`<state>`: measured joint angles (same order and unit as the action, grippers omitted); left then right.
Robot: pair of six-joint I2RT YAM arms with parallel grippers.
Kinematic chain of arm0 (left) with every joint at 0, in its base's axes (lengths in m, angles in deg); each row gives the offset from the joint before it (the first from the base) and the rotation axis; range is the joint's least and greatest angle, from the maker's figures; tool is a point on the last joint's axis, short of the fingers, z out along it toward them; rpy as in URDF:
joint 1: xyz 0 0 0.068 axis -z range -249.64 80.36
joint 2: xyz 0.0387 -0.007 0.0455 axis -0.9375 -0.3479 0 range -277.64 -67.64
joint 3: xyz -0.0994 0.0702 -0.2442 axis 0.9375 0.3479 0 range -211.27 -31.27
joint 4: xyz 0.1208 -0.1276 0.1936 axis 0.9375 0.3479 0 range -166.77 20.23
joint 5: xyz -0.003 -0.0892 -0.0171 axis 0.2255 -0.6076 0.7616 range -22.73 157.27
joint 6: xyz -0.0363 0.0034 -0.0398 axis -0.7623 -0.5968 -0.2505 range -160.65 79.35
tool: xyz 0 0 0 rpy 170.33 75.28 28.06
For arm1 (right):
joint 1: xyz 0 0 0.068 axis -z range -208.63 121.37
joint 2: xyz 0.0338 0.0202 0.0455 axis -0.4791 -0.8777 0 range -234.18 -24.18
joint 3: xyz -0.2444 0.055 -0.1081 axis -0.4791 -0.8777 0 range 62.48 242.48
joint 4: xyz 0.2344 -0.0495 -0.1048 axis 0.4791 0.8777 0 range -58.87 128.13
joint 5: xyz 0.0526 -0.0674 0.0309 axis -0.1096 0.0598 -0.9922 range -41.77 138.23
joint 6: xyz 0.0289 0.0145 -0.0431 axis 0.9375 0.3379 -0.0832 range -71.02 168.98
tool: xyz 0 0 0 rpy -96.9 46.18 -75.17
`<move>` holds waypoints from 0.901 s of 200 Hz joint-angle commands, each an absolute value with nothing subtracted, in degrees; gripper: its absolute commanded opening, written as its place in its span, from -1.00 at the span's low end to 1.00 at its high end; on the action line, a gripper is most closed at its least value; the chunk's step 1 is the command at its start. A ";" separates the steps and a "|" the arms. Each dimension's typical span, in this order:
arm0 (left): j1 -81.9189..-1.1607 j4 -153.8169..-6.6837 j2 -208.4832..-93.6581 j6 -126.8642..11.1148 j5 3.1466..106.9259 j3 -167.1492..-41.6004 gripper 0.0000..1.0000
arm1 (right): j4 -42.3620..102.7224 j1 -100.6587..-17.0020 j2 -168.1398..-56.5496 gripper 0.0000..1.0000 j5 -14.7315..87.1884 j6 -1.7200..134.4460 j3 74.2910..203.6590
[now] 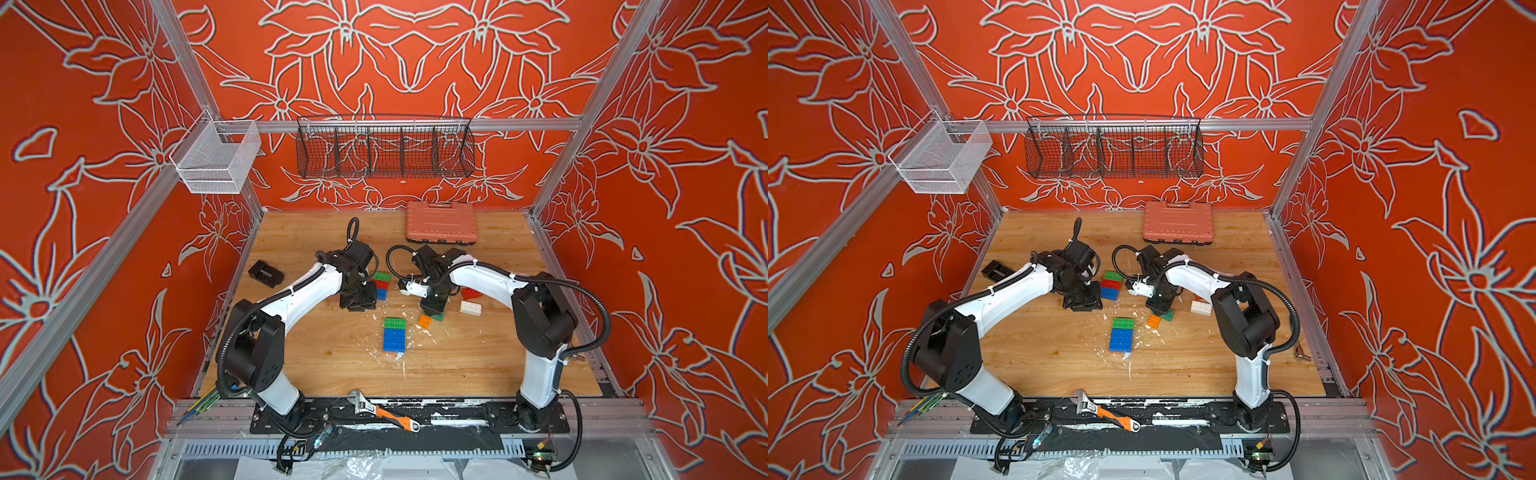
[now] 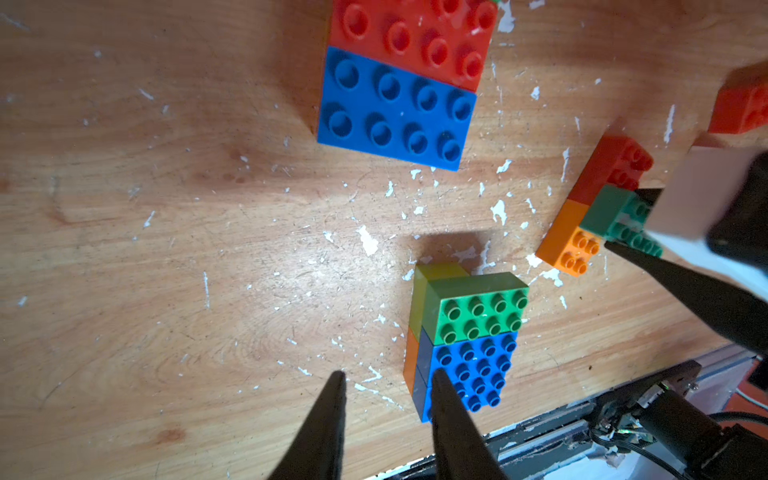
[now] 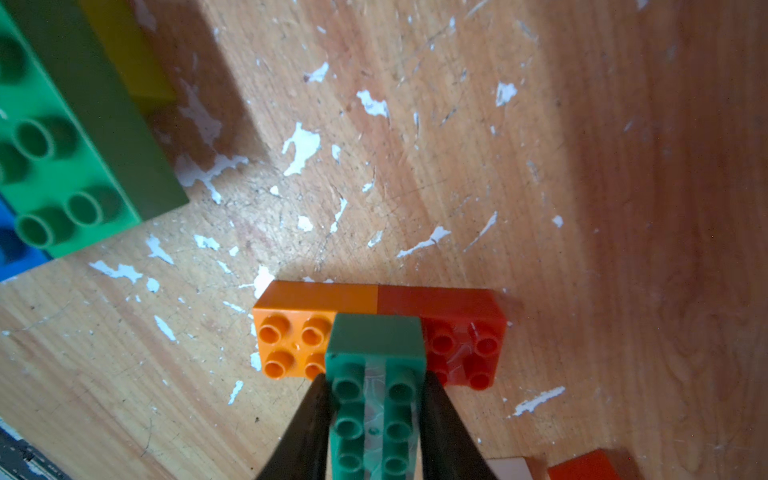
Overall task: Assemble a rectangle with lego
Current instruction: Assemble the lego brick with the lego brick.
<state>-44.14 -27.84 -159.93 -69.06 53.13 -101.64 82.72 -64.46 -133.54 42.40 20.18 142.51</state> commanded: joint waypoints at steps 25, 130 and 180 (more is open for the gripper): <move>-44.24 -26.46 -159.18 -69.52 53.41 -103.73 -0.30 | 84.86 -65.45 -135.48 -0.55 44.93 20.84 141.01; -43.91 -26.33 -157.84 -71.93 52.85 -105.59 -0.20 | 79.28 -62.45 -120.50 0.06 39.94 23.04 138.21; -36.77 -25.04 -165.57 -74.66 53.24 -112.31 -0.50 | 73.40 -51.57 -107.23 -0.07 40.94 35.90 132.31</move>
